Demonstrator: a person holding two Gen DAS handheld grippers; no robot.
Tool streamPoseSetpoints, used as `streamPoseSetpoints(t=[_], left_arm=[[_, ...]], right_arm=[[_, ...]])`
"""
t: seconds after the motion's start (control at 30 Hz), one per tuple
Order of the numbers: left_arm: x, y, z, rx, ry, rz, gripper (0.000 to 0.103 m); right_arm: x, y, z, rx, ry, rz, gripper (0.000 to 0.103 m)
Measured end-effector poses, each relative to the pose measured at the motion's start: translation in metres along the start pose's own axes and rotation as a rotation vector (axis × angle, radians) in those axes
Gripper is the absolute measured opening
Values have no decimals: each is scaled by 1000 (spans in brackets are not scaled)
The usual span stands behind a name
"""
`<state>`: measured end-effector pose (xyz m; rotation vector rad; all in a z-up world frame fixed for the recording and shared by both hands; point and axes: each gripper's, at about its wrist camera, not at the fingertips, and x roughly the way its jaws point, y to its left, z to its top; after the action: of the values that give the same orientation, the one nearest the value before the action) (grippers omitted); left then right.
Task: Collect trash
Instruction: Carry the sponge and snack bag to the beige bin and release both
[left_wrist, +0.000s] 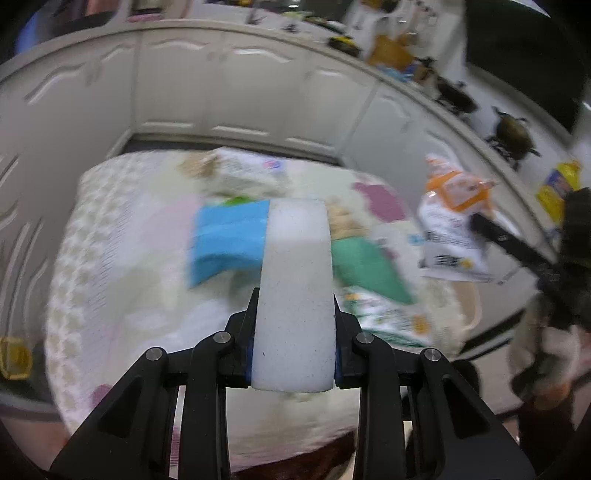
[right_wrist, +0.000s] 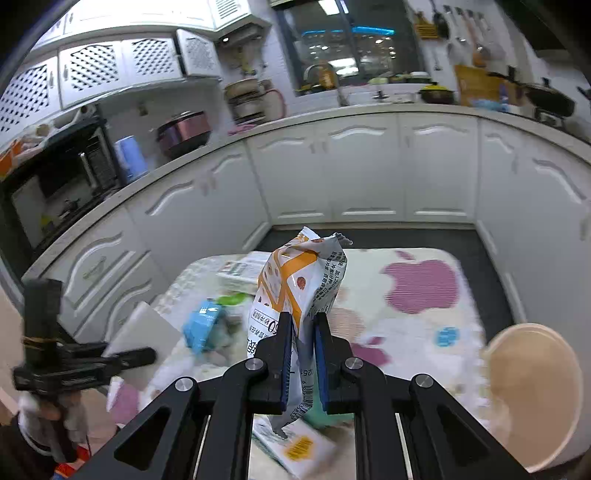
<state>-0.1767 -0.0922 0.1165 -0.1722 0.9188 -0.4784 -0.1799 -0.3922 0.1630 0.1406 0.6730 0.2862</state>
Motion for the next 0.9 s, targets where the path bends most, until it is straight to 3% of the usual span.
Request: streamPoseSetpoints(t=[0.27, 0.47, 0.7, 0.73, 0.83, 0.9], left_arm=[[53, -108, 22, 141, 97, -184, 27], [98, -180, 35, 200, 158, -240, 28], [161, -241, 42, 196, 210, -275, 28], [169, -245, 42, 191, 220, -286, 30], [198, -259, 41, 158, 251, -338, 57], [211, -263, 42, 130, 260, -359, 64]], right_arm=[[-45, -82, -9, 91, -3, -194, 11], [-58, -149, -35, 174, 57, -362, 11], [-51, -202, -52, 210, 118, -466, 11], [-50, -208, -54, 212, 124, -484, 11], [-47, -222, -60, 222, 133, -533, 11], [-46, -229, -65, 243, 144, -547, 18]])
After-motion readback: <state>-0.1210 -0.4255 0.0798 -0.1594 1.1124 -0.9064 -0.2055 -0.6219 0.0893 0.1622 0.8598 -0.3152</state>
